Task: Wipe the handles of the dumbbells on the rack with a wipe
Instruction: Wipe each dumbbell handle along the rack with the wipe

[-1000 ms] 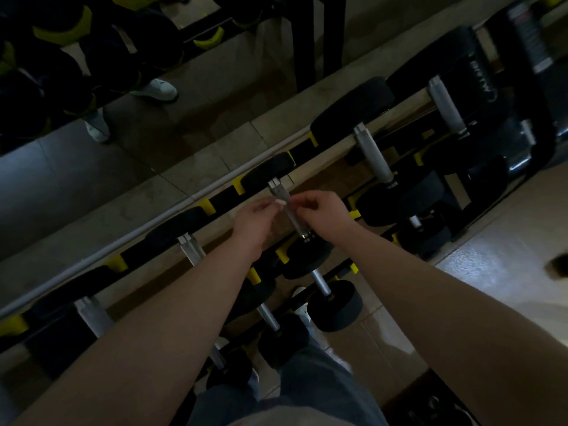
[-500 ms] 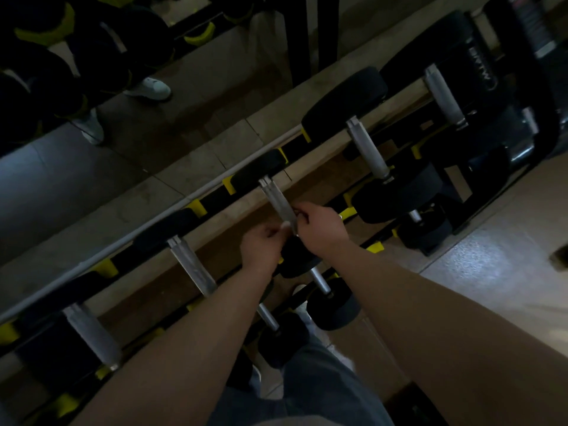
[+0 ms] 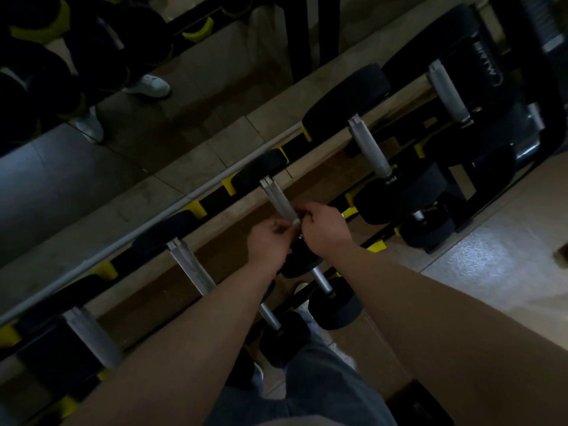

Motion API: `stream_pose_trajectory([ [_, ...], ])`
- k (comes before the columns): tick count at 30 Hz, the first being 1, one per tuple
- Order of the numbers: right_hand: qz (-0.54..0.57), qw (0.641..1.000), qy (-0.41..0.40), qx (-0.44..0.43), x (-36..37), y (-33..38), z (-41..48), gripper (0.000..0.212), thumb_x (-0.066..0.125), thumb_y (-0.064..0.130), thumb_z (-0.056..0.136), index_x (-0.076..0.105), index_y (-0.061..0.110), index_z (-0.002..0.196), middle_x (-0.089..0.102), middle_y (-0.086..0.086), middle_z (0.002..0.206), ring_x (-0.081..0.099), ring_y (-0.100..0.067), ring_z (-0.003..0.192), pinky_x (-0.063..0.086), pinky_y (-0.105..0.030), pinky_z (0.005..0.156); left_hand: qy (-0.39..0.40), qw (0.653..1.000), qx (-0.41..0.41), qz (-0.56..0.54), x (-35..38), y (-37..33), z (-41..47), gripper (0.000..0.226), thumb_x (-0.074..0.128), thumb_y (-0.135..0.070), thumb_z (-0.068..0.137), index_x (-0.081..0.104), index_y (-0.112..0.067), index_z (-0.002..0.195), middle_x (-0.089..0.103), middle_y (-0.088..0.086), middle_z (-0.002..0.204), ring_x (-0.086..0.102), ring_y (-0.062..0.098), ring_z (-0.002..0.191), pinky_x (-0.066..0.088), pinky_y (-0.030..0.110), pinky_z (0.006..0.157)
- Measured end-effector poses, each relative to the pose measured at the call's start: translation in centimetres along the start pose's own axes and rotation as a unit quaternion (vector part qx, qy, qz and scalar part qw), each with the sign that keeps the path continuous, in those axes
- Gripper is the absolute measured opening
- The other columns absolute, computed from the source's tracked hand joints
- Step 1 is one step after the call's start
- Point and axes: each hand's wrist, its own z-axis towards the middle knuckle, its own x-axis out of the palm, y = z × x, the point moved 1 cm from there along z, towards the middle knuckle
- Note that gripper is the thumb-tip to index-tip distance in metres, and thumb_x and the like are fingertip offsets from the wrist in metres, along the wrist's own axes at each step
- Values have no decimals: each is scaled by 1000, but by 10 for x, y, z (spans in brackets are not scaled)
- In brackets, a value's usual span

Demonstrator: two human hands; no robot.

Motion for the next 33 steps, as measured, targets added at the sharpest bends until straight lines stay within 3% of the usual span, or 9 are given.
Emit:
stream_pose_trajectory([
  [4, -1, 1000, 10, 3, 0, 1, -1, 43, 39, 18, 94, 67, 27, 126, 71, -1, 119, 63, -22, 106, 53, -34, 85, -18, 1000, 26, 1, -7, -3, 10, 12, 72, -37, 89, 73, -25, 93, 74, -7, 90, 70, 8, 81, 59, 30, 70],
  [9, -3, 1000, 15, 8, 1, -2, 0, 42, 38, 18, 95, 68, 25, 124, 71, -1, 108, 63, -17, 91, 50, -29, 72, -138, 959, -27, -246, -23, -33, 31, 9, 77, -28, 86, 72, -20, 85, 74, -4, 80, 69, 10, 78, 54, 25, 70],
  [13, -8, 1000, 10, 9, 1, 0, 0, 40, 39, 19, 94, 69, 25, 118, 71, -2, 104, 64, -21, 91, 56, -37, 76, -79, 981, -37, -173, -9, -19, 16, 10, 77, -32, 86, 75, -23, 91, 76, -5, 87, 70, 8, 76, 57, 24, 69],
  [20, -5, 1000, 13, 15, 0, 2, -2, 41, 39, 17, 95, 68, 23, 124, 71, -4, 106, 64, -24, 96, 54, -35, 78, 51, 991, -88, -90, 1, 7, 2, 3, 76, -20, 86, 73, -20, 84, 74, 6, 84, 68, 23, 81, 53, 35, 71],
  [22, 3, 1000, 13, 16, 0, 2, -2, 40, 41, 16, 95, 68, 22, 123, 71, -4, 104, 64, -24, 95, 53, -33, 76, 11, 983, -95, -158, -3, 5, 7, 8, 78, -18, 83, 74, -20, 90, 76, 5, 90, 72, 20, 84, 58, 33, 73],
  [26, 4, 1000, 13, 20, 0, 1, -2, 38, 41, 15, 96, 69, 21, 121, 70, -5, 99, 64, -24, 88, 53, -33, 72, -112, 919, -134, -352, -18, -13, 22, 13, 70, -16, 91, 72, -19, 104, 75, -1, 96, 70, 10, 82, 52, 21, 62],
  [28, 9, 1000, 13, 18, 1, 1, -2, 38, 41, 16, 96, 69, 21, 121, 70, -4, 100, 64, -24, 89, 53, -34, 73, -96, 936, -119, -316, -21, -18, 32, 14, 65, -16, 95, 72, -19, 107, 75, 2, 100, 68, 12, 84, 52, 23, 66],
  [31, 5, 1000, 13, 16, 1, 1, 0, 35, 42, 16, 95, 70, 21, 117, 69, -3, 98, 64, -25, 90, 51, -34, 70, -13, 986, -123, -116, -10, -15, 24, 14, 55, -21, 101, 68, -20, 103, 70, 3, 92, 63, 13, 76, 50, 27, 63],
  [33, 1, 1000, 13, 16, 1, 2, -1, 34, 43, 15, 95, 70, 21, 114, 68, -3, 95, 64, -26, 90, 47, -31, 68, 42, 992, -122, 4, -2, 0, 18, 20, 53, -24, 100, 68, -14, 108, 71, 8, 92, 65, 19, 76, 53, 31, 64],
])
